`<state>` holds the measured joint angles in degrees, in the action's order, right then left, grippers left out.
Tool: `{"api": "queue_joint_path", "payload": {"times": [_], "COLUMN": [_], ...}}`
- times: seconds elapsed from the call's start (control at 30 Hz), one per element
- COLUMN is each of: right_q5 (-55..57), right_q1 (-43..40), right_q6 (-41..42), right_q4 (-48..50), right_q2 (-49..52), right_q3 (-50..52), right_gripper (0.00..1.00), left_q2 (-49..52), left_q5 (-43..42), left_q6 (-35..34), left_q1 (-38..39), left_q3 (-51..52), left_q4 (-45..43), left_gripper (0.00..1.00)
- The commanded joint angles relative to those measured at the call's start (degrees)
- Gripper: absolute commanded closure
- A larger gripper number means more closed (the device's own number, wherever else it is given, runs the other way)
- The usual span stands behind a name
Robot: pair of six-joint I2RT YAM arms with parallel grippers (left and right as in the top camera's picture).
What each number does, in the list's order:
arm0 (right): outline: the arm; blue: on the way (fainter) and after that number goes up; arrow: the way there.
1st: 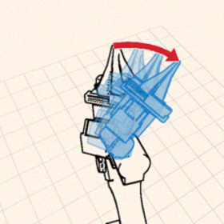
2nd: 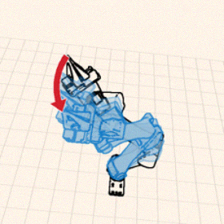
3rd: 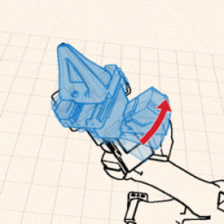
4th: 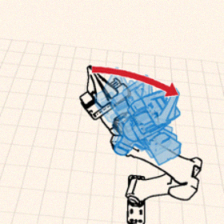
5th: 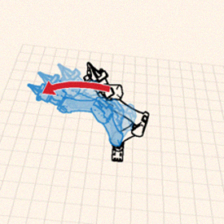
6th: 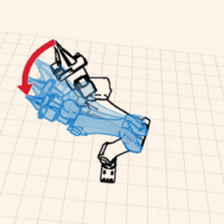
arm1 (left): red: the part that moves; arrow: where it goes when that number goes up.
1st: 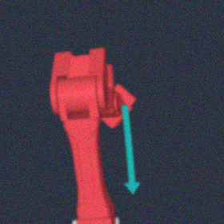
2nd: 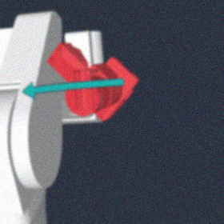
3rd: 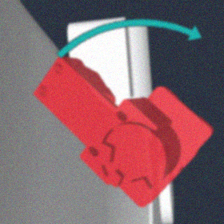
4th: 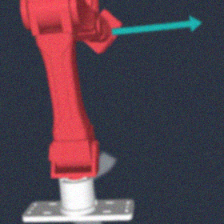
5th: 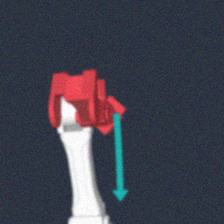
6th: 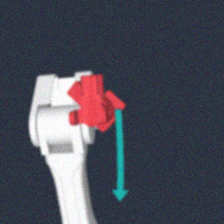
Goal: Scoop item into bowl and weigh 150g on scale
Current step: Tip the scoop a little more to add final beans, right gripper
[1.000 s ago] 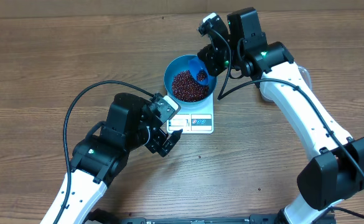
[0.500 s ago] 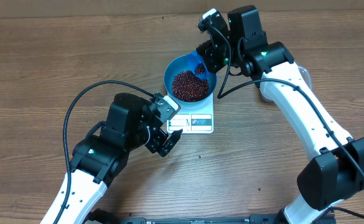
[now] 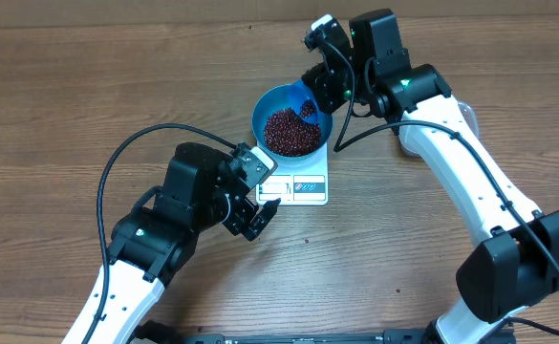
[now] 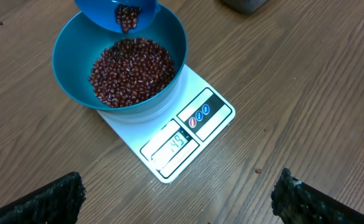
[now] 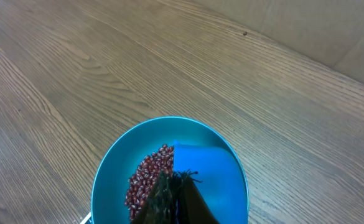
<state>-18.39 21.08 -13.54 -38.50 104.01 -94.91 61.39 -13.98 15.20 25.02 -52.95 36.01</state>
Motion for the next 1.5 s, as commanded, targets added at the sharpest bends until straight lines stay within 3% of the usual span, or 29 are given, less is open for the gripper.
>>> {"api": "queue_joint_path", "payload": {"times": [0.0, 1.3, 1.47], "right_q5": [0.33, 0.28, -3.89], "right_q1": [0.28, 0.28, 0.28], "right_q6": [0.04, 0.09, 3.21], "right_q4": [0.26, 0.28, 0.98], "right_q2": [-0.33, -0.33, -0.35], "right_q3": [0.09, 0.09, 0.07], "right_gripper": [0.96, 0.96, 0.96], "left_q2": [-0.66, -0.66, -0.66], "left_q5": [-0.87, -0.85, -0.85], "left_q6": [0.46, 0.46, 0.46], "left_q1": [-0.24, -0.24, -0.24], "left_q3": [0.31, 0.31, 0.31], "left_q4": [-0.02, -0.02, -0.02], "left_gripper": [0.0, 0.01, 0.01]}}
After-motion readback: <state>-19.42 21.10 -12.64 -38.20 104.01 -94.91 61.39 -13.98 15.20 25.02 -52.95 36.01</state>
